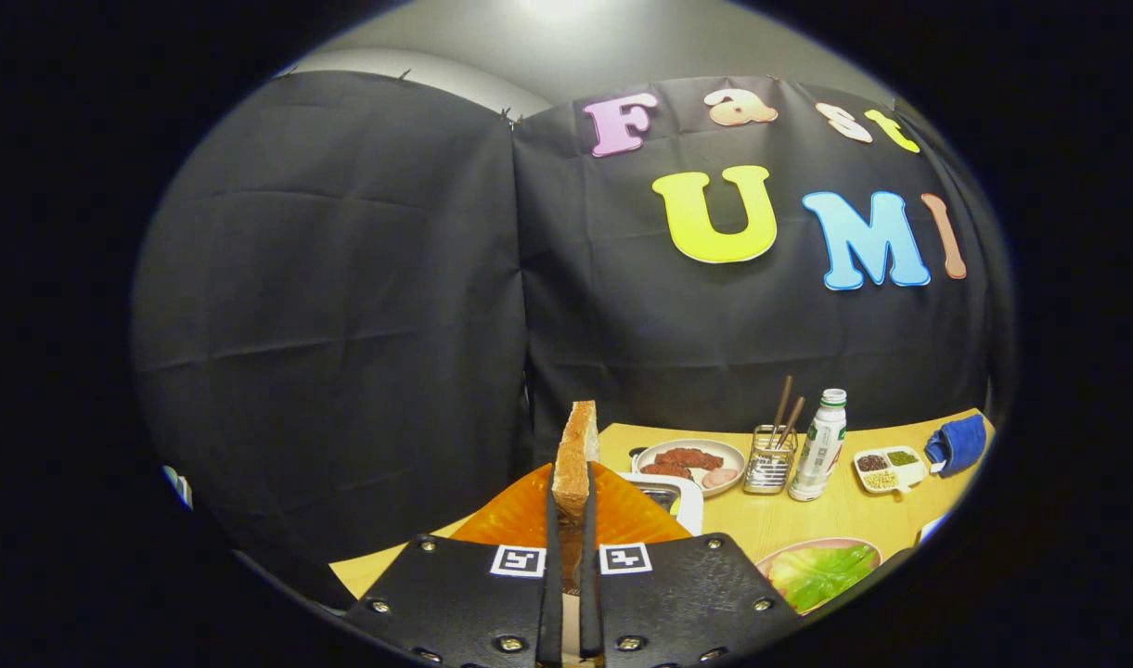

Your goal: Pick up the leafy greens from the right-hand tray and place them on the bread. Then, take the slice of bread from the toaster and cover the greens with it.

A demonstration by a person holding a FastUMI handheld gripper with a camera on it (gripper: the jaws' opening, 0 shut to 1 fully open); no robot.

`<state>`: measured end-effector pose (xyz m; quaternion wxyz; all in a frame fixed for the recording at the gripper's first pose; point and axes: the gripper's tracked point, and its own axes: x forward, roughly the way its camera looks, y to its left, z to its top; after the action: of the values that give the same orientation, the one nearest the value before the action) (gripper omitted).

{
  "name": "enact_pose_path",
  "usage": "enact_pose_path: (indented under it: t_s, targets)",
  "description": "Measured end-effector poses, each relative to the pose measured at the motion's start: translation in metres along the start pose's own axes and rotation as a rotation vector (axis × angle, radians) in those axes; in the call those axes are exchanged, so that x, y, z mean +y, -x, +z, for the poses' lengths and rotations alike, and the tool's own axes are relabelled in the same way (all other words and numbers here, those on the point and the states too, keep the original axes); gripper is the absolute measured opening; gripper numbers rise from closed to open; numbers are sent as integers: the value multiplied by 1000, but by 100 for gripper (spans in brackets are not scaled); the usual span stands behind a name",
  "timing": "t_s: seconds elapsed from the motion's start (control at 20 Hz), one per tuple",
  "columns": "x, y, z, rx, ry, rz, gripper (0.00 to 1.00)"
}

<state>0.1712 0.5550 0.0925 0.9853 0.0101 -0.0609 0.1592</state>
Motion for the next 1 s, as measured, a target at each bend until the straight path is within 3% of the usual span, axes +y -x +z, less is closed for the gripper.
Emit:
enact_pose_path:
  t_s: [0.2, 0.35, 0.45, 0.7, 0.9, 1.0]
  targets:
    - [-20, 25, 26, -23, -9, 38, 7]
    - [-44, 48, 23, 8, -19, 75, 7]
    - [-76, 62, 15, 26, -30, 53, 7]
    - [-167, 86, -28, 85, -60, -75, 7]
    - [-203, 92, -78, 150, -150, -95, 7]
    - [-205, 94, -100, 190, -243, -64, 7]
